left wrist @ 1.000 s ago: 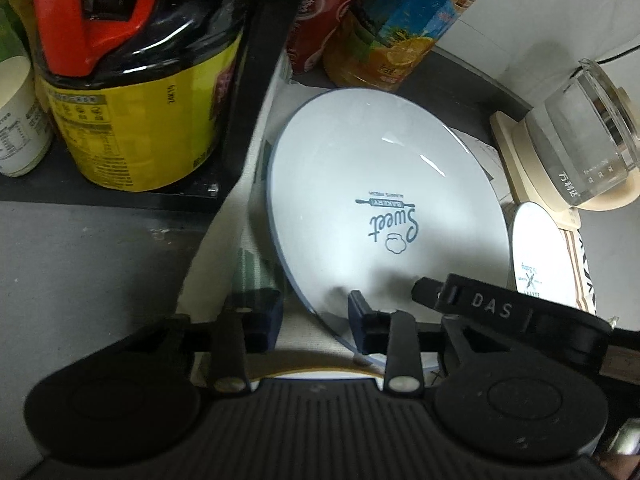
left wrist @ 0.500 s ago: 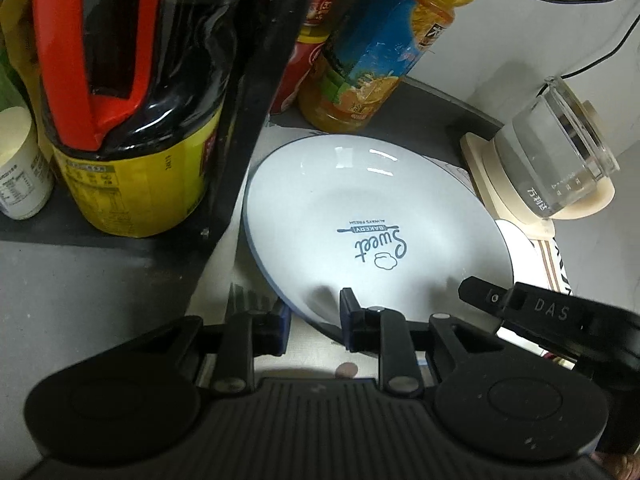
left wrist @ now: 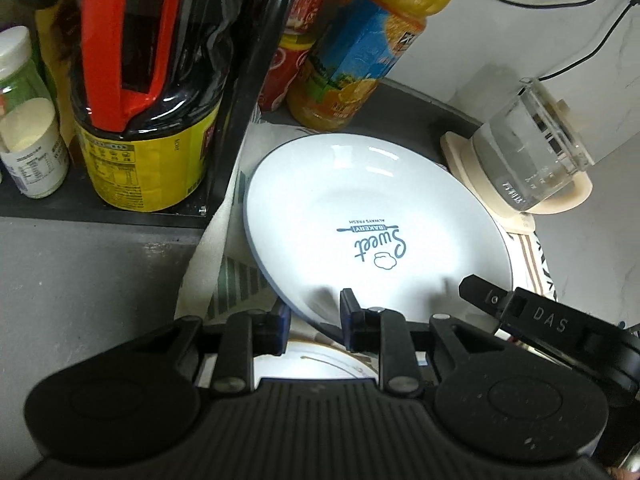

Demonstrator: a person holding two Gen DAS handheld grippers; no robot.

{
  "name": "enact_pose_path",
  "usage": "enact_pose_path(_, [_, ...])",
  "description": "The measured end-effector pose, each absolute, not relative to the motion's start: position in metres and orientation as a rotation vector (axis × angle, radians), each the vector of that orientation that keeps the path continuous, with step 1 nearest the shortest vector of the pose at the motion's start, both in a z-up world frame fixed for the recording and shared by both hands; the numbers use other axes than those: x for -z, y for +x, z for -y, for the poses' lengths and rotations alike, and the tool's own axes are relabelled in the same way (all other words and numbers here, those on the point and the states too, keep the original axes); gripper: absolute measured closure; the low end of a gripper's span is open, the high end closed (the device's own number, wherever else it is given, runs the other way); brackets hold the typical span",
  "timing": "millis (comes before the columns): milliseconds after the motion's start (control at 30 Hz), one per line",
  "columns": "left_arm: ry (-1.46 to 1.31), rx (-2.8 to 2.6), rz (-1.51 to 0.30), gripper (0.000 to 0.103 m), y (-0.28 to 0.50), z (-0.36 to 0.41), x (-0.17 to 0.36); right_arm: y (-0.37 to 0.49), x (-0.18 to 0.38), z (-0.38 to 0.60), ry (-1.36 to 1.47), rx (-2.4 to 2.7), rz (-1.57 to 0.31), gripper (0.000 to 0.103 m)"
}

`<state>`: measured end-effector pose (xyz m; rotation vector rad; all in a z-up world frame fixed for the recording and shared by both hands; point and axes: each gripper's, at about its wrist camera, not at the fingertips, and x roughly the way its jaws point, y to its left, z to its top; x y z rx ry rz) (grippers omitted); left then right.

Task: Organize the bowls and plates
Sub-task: 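Lift the 'Sweet' plate with both grippers over the flower-pattern plate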

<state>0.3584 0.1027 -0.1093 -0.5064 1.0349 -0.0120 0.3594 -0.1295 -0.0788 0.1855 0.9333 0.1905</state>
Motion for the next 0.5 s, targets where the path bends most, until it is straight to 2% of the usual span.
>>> enact_pose_path(500, [-0.543,-0.088,-0.973,0.08,0.298,-0.096,0.081,0.31,0.061,0.133,0.167,-0.299,-0.883,0.089])
